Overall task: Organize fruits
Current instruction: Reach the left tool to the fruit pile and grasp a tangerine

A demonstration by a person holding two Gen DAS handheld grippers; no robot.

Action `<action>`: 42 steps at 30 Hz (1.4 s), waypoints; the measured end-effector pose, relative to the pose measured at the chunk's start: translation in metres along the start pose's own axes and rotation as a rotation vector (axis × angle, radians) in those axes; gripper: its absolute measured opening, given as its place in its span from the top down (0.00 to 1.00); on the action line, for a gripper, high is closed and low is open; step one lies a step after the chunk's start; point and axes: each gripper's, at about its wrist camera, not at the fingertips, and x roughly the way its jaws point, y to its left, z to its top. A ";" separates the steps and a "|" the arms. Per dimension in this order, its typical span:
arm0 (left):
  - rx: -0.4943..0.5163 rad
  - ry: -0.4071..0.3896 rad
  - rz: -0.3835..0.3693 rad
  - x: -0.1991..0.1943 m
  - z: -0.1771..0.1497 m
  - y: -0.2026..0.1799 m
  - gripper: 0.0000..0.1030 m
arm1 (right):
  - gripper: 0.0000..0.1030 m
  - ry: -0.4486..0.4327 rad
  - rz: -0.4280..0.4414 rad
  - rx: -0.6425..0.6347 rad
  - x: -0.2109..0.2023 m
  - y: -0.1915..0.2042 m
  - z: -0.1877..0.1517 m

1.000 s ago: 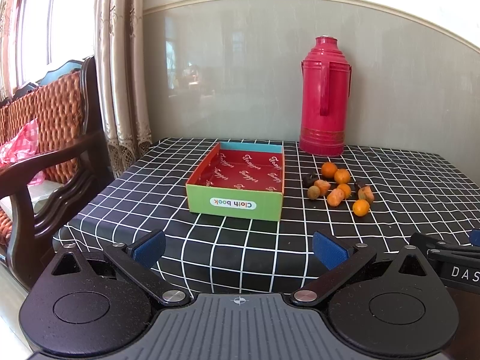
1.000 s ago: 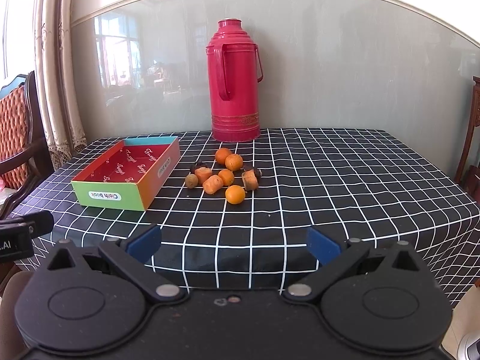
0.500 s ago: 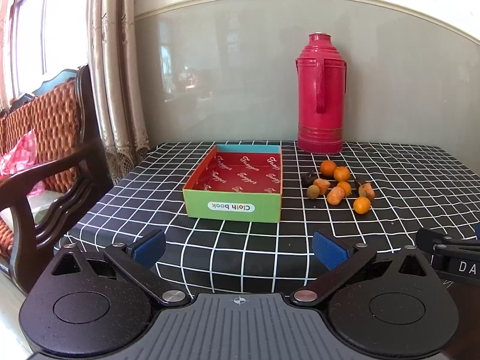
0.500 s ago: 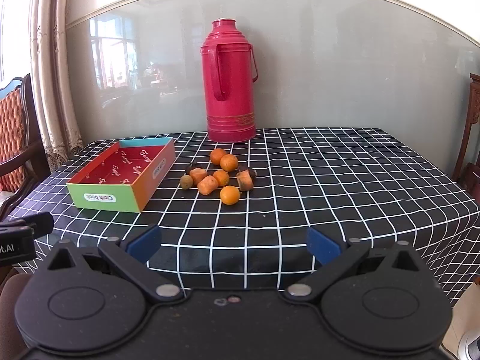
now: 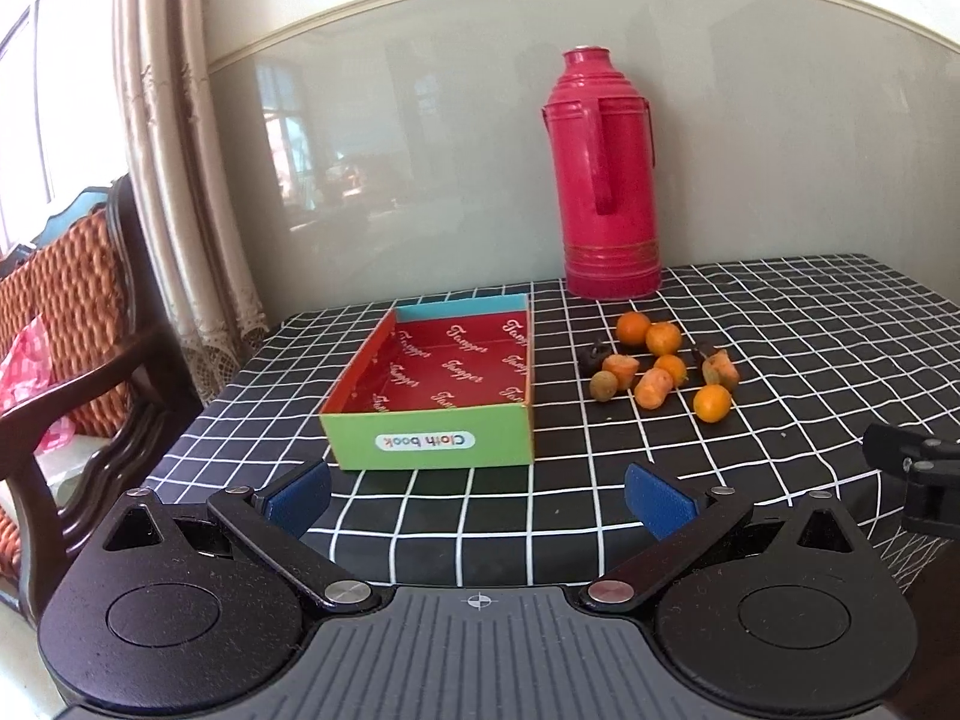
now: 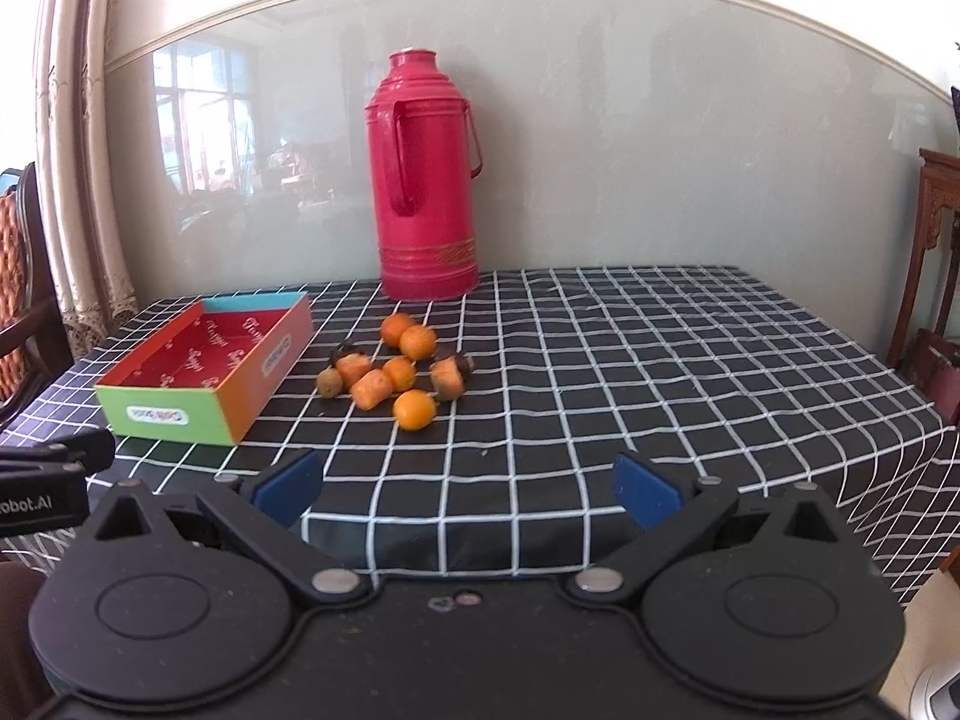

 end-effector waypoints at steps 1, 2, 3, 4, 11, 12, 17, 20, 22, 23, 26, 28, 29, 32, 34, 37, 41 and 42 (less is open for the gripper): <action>0.007 0.001 -0.006 0.003 0.001 -0.003 0.00 | 0.05 -0.011 -0.002 -0.001 0.001 -0.002 0.001; 0.014 0.002 -0.011 0.006 0.002 -0.006 0.00 | 0.05 -0.024 -0.007 -0.003 0.002 -0.004 0.001; 0.025 0.003 -0.015 0.009 0.003 -0.010 0.00 | 0.05 -0.040 -0.019 -0.005 0.003 -0.006 0.002; 0.038 0.005 -0.018 0.013 0.004 -0.015 0.00 | 0.05 -0.061 -0.036 -0.009 0.003 -0.009 0.002; 0.129 -0.001 -0.055 0.045 0.010 -0.048 0.00 | 0.05 -0.066 -0.122 0.041 0.033 -0.037 0.006; 0.138 0.000 -0.056 0.050 0.011 -0.053 0.00 | 0.05 -0.061 -0.129 0.048 0.038 -0.040 0.006; 0.186 0.023 -0.077 0.080 0.017 -0.077 0.00 | 0.05 -0.049 -0.171 0.078 0.070 -0.055 0.012; 0.218 0.023 -0.093 0.098 0.020 -0.092 0.00 | 0.05 -0.058 -0.176 0.119 0.089 -0.068 0.019; 0.240 0.016 -0.105 0.109 0.022 -0.103 0.00 | 0.05 -0.062 -0.176 0.141 0.102 -0.074 0.021; 0.246 0.014 -0.115 0.114 0.022 -0.107 0.00 | 0.05 -0.066 -0.176 0.150 0.106 -0.076 0.021; 0.248 0.017 -0.156 0.132 0.025 -0.122 0.00 | 0.05 -0.076 -0.188 0.176 0.115 -0.082 0.014; 0.253 0.019 -0.171 0.143 0.026 -0.131 0.01 | 0.05 -0.063 -0.189 0.189 0.120 -0.084 0.006; 0.253 0.015 -0.183 0.146 0.026 -0.135 0.07 | 0.06 -0.046 -0.185 0.202 0.124 -0.087 0.004; 0.255 0.042 -0.225 0.161 0.026 -0.145 0.24 | 0.06 -0.021 -0.158 0.230 0.132 -0.091 0.004; 0.243 0.045 -0.226 0.168 0.026 -0.149 0.24 | 0.06 -0.030 -0.157 0.240 0.131 -0.092 0.003; 0.243 0.037 -0.249 0.174 0.026 -0.156 0.24 | 0.06 -0.036 -0.154 0.241 0.131 -0.092 0.003; 0.234 0.050 -0.292 0.182 0.026 -0.165 0.24 | 0.06 -0.024 -0.151 0.241 0.134 -0.092 0.002; 0.233 0.051 -0.297 0.184 0.025 -0.167 0.24 | 0.06 -0.021 -0.148 0.244 0.134 -0.092 0.002</action>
